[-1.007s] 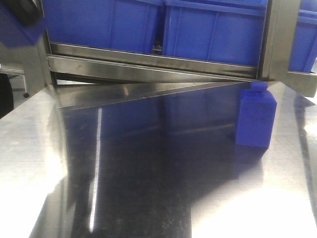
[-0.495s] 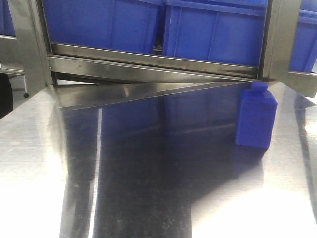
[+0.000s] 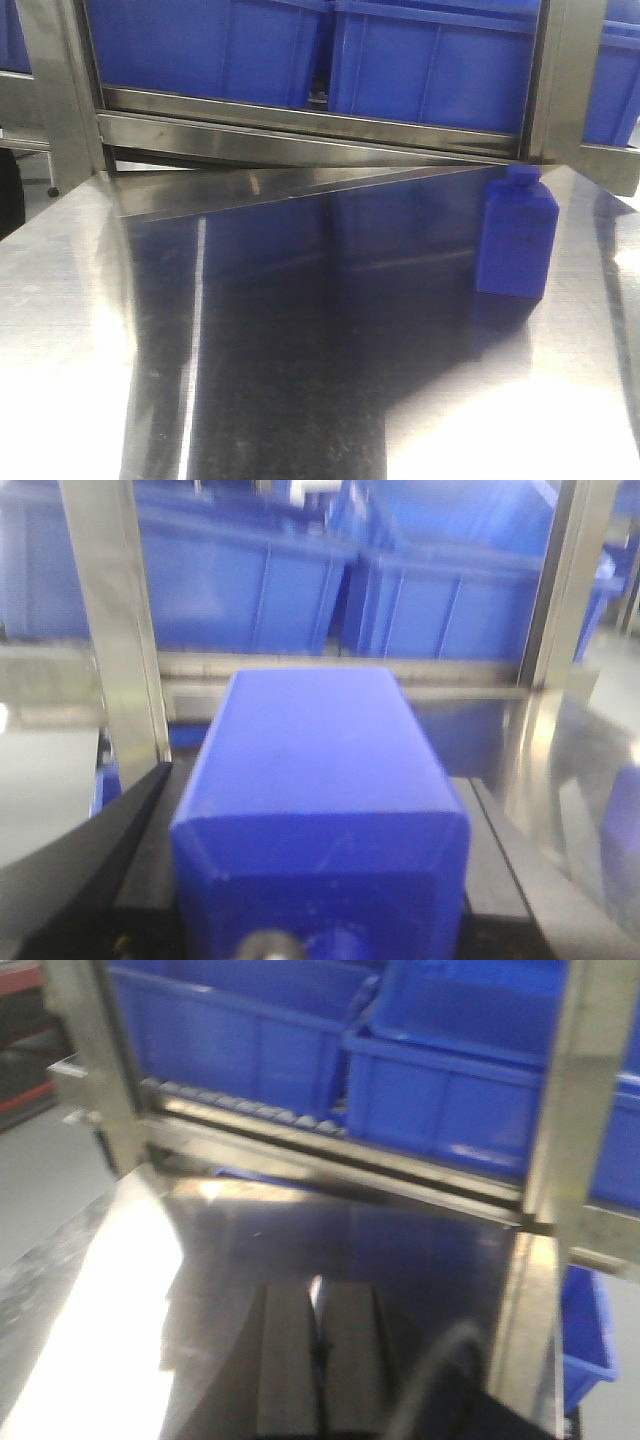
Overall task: Pick and sort blue part to right shelf
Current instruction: 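Lift the blue part with the left gripper off the table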
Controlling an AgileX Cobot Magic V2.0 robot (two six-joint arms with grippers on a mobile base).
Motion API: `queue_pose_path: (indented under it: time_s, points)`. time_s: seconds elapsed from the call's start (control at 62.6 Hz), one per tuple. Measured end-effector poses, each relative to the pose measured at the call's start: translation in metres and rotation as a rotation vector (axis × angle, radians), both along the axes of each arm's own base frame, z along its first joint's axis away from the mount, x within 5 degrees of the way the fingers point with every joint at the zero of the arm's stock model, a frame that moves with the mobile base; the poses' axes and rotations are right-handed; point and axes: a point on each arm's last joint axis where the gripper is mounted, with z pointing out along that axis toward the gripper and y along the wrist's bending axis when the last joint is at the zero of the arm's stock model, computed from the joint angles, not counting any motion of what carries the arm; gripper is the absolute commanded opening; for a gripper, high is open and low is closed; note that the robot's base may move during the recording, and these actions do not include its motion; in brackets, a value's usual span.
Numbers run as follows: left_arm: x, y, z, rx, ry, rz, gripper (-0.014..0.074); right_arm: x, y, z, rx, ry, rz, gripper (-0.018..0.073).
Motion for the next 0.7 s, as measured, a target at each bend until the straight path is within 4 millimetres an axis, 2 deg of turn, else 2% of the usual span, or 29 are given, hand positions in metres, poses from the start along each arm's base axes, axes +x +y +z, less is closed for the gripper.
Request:
queue_pose_path:
  time_s: [0.08,0.176,0.336,0.447,0.703]
  points:
    - [-0.008,0.003,0.001,-0.009,-0.04,0.002,0.0282,0.01,0.006,0.004,-0.019,0.054,0.069,0.0405]
    - [-0.015,0.006,0.0,-0.002,-0.062,0.009,0.0282,0.024,0.014,0.005,-0.042,0.131,0.154,0.0494]
    - [-0.021,0.009,-0.001,0.006,-0.088,0.018,0.0282,0.054,0.027,0.0,-0.029,0.22,0.247,0.0488]
    - [-0.022,0.009,0.0,0.002,-0.1,0.018,0.0282,0.076,0.03,-0.004,0.003,0.244,0.233,0.0488]
    - [-0.022,0.009,0.0,0.004,-0.107,0.021,0.0282,0.125,0.049,0.011,0.018,0.318,0.294,0.0463]
